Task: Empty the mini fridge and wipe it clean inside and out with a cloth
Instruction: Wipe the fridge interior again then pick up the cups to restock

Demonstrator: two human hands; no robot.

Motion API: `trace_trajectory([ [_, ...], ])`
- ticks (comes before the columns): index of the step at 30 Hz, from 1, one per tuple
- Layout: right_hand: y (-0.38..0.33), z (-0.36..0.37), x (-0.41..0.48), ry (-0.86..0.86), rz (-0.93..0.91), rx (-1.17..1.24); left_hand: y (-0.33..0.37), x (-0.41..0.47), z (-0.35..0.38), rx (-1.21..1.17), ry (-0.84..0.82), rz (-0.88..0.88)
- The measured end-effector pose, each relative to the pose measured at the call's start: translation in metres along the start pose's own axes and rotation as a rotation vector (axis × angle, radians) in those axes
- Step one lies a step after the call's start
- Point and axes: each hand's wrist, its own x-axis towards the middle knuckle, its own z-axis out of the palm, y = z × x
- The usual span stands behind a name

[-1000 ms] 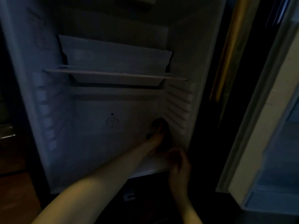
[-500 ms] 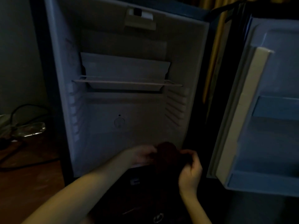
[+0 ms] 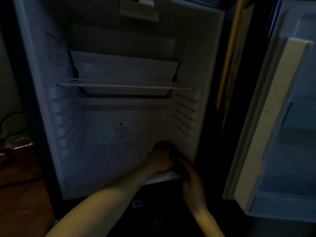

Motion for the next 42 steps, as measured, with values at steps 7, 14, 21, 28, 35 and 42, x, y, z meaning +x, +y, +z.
trace_trajectory([
  [7, -0.015, -0.002, -0.013, 0.165, 0.091, 0.089, 0.011, -0.060, -0.026, -0.087, -0.156, 0.235],
  [14, -0.063, -0.011, -0.034, 0.157, 0.086, 0.108, -0.028, -0.102, -0.079, -0.579, -0.360, 0.091],
  [21, -0.074, 0.046, 0.010, -0.230, 0.051, 0.143, -0.061, -0.099, -0.112, -1.001, -0.094, -0.351],
  [28, -0.025, 0.065, 0.108, -0.391, 0.022, -0.515, -0.160, -0.104, -0.078, 0.118, -0.049, -0.415],
  [35, 0.034, 0.090, 0.155, -0.272, 0.347, -0.235, -0.173, -0.096, -0.041, -0.065, 0.232, -0.444],
  [42, -0.020, 0.088, 0.112, -0.644, 0.072, -0.298, -0.166, -0.100, -0.048, -0.159, 0.298, -0.453],
])
